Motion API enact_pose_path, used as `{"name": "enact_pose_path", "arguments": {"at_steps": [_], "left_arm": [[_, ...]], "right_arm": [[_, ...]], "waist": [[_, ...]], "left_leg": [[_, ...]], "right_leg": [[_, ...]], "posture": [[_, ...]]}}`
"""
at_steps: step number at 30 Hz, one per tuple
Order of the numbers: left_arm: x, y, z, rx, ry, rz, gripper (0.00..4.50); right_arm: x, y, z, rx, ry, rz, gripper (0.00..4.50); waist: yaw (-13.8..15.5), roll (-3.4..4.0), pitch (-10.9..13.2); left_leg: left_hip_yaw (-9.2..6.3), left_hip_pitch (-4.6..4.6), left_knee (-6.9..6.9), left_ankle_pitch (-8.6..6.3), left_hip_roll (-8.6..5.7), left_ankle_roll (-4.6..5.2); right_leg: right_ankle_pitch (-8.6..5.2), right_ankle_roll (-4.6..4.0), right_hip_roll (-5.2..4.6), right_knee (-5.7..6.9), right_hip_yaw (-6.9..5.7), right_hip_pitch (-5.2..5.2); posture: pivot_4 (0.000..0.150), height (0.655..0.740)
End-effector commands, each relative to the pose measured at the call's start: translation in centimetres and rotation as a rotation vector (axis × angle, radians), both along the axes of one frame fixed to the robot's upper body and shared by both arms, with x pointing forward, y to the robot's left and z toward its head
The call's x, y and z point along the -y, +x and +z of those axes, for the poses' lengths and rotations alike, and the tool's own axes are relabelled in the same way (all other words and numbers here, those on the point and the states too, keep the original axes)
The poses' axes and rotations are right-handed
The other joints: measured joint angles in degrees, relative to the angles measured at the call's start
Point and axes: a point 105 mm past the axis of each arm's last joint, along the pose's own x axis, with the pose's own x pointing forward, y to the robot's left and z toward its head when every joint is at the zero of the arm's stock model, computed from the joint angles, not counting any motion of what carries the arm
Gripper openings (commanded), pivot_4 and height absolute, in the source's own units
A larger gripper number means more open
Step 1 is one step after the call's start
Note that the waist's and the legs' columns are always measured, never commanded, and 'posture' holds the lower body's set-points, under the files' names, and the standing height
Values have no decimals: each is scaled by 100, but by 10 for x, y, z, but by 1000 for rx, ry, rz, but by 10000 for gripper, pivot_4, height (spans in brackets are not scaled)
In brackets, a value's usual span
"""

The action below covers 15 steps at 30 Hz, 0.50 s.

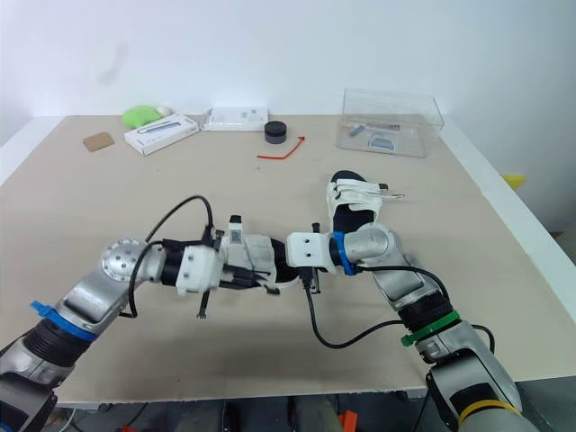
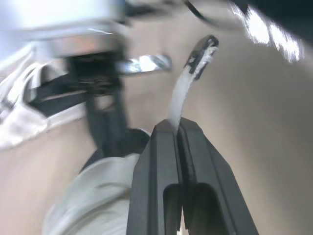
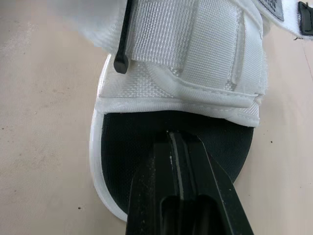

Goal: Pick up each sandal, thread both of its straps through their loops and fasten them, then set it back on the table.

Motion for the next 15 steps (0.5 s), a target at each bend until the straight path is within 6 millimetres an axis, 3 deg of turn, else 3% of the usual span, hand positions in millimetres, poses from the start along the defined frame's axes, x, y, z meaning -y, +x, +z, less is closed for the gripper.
{"name": "enact_pose_path", "arguments": {"at_steps": [1,7,15], "left_arm": [[-1,10,32,-187,-147,64,701],[-9,38,47,-360,-250,186,701],[-20,71,23,-402,-201,331,701]], "right_arm": [[27,-3,-45,-129,-161,-90,0],[28,-1,-45,-127,-163,-94,0],[28,-1,-45,-125,-159,-100,0]], "waist": [[0,0,0],[-3,0,0],[-2,-4,2]], "left_leg": [[-1,0,0,0,0,0],[-3,-1,1,0,-3,-1],[-5,-4,2,3,-7,-5]], "right_leg": [[0,0,1,0,-1,0],[5,9,5,0,1,-2],[2,-3,3,2,4,-4]], "posture": [[1500,7400],[1500,7400],[1500,7400]]}}
